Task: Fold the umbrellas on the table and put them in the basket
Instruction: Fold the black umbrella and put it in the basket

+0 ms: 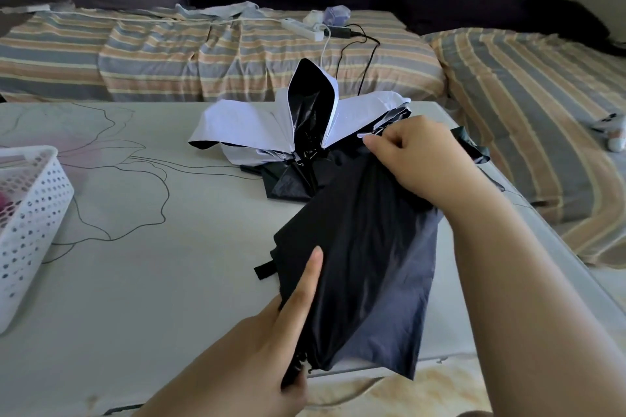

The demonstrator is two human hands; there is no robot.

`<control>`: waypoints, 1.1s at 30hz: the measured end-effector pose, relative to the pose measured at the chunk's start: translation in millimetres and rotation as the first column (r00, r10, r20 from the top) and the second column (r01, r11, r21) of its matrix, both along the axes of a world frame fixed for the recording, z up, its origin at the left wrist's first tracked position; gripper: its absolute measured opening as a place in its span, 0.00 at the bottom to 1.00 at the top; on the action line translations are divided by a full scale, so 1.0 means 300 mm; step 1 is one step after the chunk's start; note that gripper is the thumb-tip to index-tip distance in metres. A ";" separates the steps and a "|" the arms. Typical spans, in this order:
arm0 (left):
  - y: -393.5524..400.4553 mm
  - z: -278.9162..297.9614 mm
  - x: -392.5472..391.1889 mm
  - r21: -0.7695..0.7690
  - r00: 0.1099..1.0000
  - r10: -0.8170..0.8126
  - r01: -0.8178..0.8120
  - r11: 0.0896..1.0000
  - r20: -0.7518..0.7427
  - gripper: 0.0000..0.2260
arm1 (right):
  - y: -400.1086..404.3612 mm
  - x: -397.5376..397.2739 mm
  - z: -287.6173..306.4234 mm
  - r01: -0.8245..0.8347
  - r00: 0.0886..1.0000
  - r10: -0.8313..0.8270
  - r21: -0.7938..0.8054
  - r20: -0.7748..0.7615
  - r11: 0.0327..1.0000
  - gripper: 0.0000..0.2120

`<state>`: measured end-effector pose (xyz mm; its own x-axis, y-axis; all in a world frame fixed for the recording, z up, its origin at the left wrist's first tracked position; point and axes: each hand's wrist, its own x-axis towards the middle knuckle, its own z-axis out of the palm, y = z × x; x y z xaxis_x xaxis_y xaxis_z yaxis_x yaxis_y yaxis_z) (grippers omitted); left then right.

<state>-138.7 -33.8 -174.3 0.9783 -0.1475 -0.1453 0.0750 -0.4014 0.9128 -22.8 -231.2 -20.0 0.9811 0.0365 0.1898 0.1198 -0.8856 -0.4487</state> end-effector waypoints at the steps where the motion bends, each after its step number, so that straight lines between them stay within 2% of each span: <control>1: 0.019 0.000 -0.048 0.091 0.996 -0.082 0.080 0.993 0.016 0.33 | 0.014 0.000 -0.010 0.046 0.998 -0.043 -0.060 0.045 0.997 0.24; 2: 0.024 0.063 -0.062 0.155 0.993 -0.117 0.116 0.981 -0.006 0.30 | 0.028 -0.003 -0.022 0.086 0.993 -0.076 -0.103 0.091 0.991 0.23; 3: 0.014 0.126 -0.070 0.358 0.979 -0.196 0.163 0.919 0.057 0.37 | 0.041 -0.005 -0.038 0.111 0.987 -0.095 -0.122 0.128 0.986 0.22; 5: 0.001 0.253 -0.102 0.446 0.966 -0.254 0.207 0.871 0.047 0.46 | 0.055 -0.007 -0.056 0.097 0.979 -0.086 -0.050 0.187 0.994 0.20; 6: 0.005 0.286 -0.097 0.492 0.959 -0.283 0.232 0.839 0.030 0.47 | 0.054 -0.005 -0.054 0.073 0.971 -0.086 0.065 0.223 0.995 0.17; 7: 0.004 0.272 -0.069 0.468 0.979 -0.203 0.168 0.867 0.025 0.47 | 0.057 -0.010 -0.042 0.045 0.959 -0.102 0.212 0.263 0.976 0.14; 10: 0.000 0.246 -0.032 0.389 0.993 -0.026 -0.021 0.921 0.116 0.41 | 0.083 -0.066 -0.012 0.021 0.928 -0.221 0.552 0.299 0.833 0.12; 12: -0.007 0.237 -0.020 0.170 0.977 0.148 -0.174 0.970 0.153 0.40 | 0.116 -0.133 -0.049 0.101 0.959 -0.235 0.590 0.155 0.801 0.15; 14: 0.003 0.224 0.001 0.006 0.980 0.160 -0.161 0.987 0.118 0.41 | 0.160 -0.183 -0.103 0.187 0.981 -0.135 0.524 -0.136 0.831 0.21; 16: -0.001 0.212 0.017 -0.086 0.972 0.183 -0.172 0.981 0.145 0.40 | 0.202 -0.187 -0.125 0.230 0.919 -0.025 0.482 -0.394 0.846 0.28; 18: -0.027 0.213 0.013 -0.103 0.958 0.195 -0.177 0.979 0.211 0.39 | 0.234 -0.181 -0.110 0.245 0.871 0.019 0.467 -0.491 0.850 0.32; 20: -0.063 0.220 0.003 -0.091 0.946 0.157 -0.137 0.986 0.285 0.36 | 0.252 -0.178 -0.104 0.268 0.877 0.009 0.505 -0.480 0.821 0.30; 22: -0.085 0.222 0.009 -0.077 0.954 0.116 -0.098 0.992 0.277 0.33 | 0.254 -0.180 -0.113 0.318 0.887 0.016 0.635 -0.461 0.704 0.26; 25: -0.088 0.202 0.023 -0.056 0.946 0.099 -0.086 0.995 0.308 0.35 | 0.243 -0.170 -0.137 0.397 0.891 0.046 0.827 -0.451 0.398 0.15; 26: -0.087 0.194 0.017 -0.047 0.941 0.116 -0.106 0.993 0.318 0.35 | 0.237 -0.164 -0.144 0.401 0.898 0.042 0.852 -0.438 0.336 0.11; 28: -0.078 0.186 -0.004 -0.033 0.911 0.233 -0.237 0.971 0.340 0.35 | 0.225 -0.149 -0.145 0.377 0.919 0.018 0.892 -0.393 0.250 0.06; 30: -0.080 0.214 -0.022 0.001 0.886 0.370 -0.386 0.922 0.279 0.33 | 0.216 -0.138 -0.143 0.330 0.941 0.007 0.926 -0.337 0.183 0.03; 31: -0.083 0.227 -0.021 0.050 0.895 0.389 -0.408 0.911 0.219 0.30 | 0.214 -0.135 -0.144 0.312 0.948 0.008 0.937 -0.317 0.156 0.03; 33: -0.084 0.252 -0.004 0.129 0.953 0.300 -0.304 0.944 0.055 0.21 | 0.221 -0.138 -0.151 0.299 0.952 0.027 0.948 -0.304 0.107 0.06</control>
<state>-139.9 -58.9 -98.7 0.9786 0.1742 -0.1094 0.1818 -0.4840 0.8560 -64.1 -164.9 -65.5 0.9565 -0.1578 -0.2454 -0.1771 0.3545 -0.9181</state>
